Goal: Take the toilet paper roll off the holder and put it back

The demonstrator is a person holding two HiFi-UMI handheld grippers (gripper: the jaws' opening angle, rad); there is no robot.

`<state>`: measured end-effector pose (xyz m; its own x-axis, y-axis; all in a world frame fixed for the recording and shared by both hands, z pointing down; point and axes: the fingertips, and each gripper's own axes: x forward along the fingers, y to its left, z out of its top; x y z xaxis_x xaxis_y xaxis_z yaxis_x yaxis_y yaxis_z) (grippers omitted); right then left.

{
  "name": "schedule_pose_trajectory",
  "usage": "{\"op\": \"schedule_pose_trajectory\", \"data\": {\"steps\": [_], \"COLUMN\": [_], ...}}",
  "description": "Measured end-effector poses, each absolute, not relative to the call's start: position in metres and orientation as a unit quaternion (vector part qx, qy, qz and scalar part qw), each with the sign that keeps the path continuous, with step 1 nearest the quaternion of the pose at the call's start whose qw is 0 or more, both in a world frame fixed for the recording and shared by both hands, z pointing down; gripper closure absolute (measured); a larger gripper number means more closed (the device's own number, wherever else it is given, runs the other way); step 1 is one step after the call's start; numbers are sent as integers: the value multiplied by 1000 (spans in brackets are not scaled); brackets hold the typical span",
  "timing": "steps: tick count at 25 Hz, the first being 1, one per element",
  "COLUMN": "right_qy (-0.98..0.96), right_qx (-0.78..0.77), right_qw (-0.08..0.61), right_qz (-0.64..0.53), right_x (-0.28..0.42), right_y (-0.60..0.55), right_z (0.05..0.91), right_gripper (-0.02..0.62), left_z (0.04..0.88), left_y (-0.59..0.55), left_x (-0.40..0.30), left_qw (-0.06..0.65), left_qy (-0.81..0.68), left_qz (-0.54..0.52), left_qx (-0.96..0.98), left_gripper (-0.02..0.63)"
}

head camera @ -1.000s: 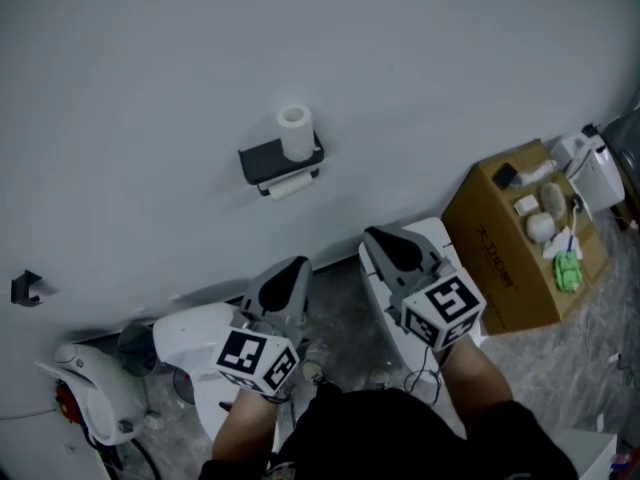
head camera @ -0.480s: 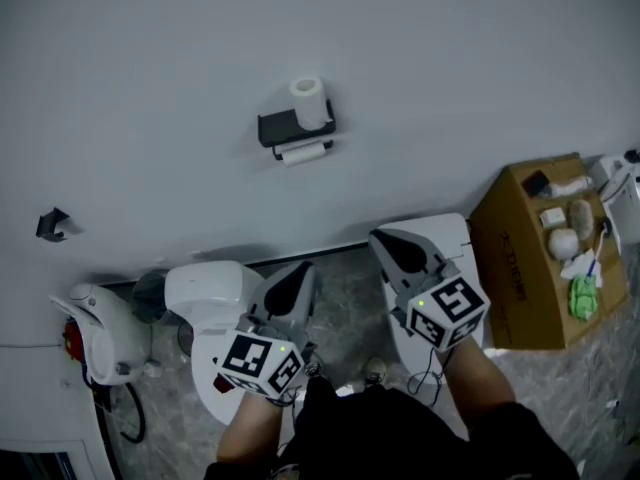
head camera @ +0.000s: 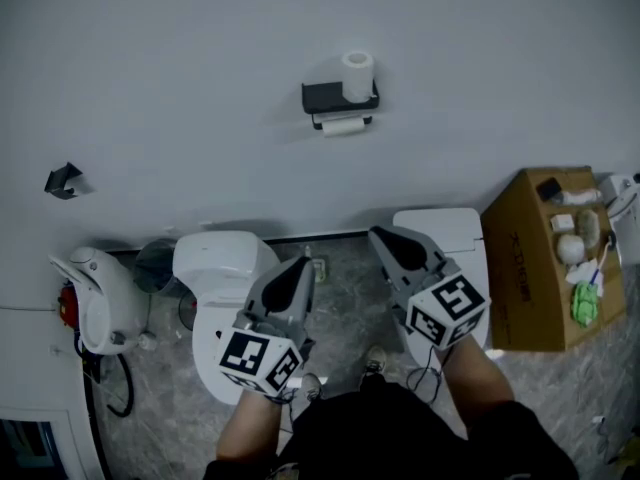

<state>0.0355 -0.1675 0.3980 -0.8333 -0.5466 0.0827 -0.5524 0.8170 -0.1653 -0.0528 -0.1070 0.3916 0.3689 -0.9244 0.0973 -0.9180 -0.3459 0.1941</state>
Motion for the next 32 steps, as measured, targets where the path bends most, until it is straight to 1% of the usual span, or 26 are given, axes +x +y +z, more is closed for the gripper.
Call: {"op": "schedule_pose_trajectory", "data": {"steps": [8, 15, 20, 25, 32], "right_qy": [-952, -933, -915, -899, -904], "right_qx": [298, 352, 397, 431, 421], "right_qw": [17, 21, 33, 31, 25], "right_qz": [69, 70, 72, 69, 67], "right_x": [-35, -57, -41, 1, 48], "right_y": [-83, -25, 4, 20, 27], "right_z": [379, 382, 386, 381, 372], "right_gripper": [597, 597, 597, 597, 597], "left_z": [378, 384, 386, 382, 367], "left_y": [-31, 15, 29, 42, 49], "left_x": [-125, -154, -138, -100, -52], "left_qw": [96, 102, 111, 109, 93], "left_qy": [-549, -502, -456, -424, -432], "left_qz": [-32, -37, -42, -42, -42], "left_qx": [830, 858, 882, 898, 896], "left_gripper": [601, 601, 601, 601, 601]}}
